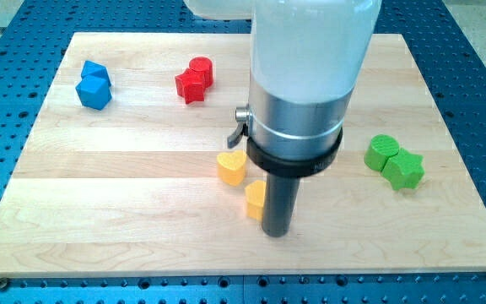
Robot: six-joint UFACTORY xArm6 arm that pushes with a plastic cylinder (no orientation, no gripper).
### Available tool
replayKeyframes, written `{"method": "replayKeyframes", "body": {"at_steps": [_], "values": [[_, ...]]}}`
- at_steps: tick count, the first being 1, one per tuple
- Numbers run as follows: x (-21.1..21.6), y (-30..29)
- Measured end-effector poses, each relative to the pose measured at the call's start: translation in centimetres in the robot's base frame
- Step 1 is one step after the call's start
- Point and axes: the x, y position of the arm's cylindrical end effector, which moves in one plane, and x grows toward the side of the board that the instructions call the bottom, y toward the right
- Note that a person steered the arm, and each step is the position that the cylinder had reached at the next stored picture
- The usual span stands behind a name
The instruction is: Move the green blocks bottom right to the yellow blocks
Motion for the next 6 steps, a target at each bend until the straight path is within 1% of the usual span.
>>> {"method": "replayKeyframes", "body": {"at_steps": [1, 2, 4, 5, 6], "values": [[-3.9, -0.9], [-3.9, -0.9], [-7.4, 3.6], [-7.1, 4.0], [-0.1, 6.9]]}}
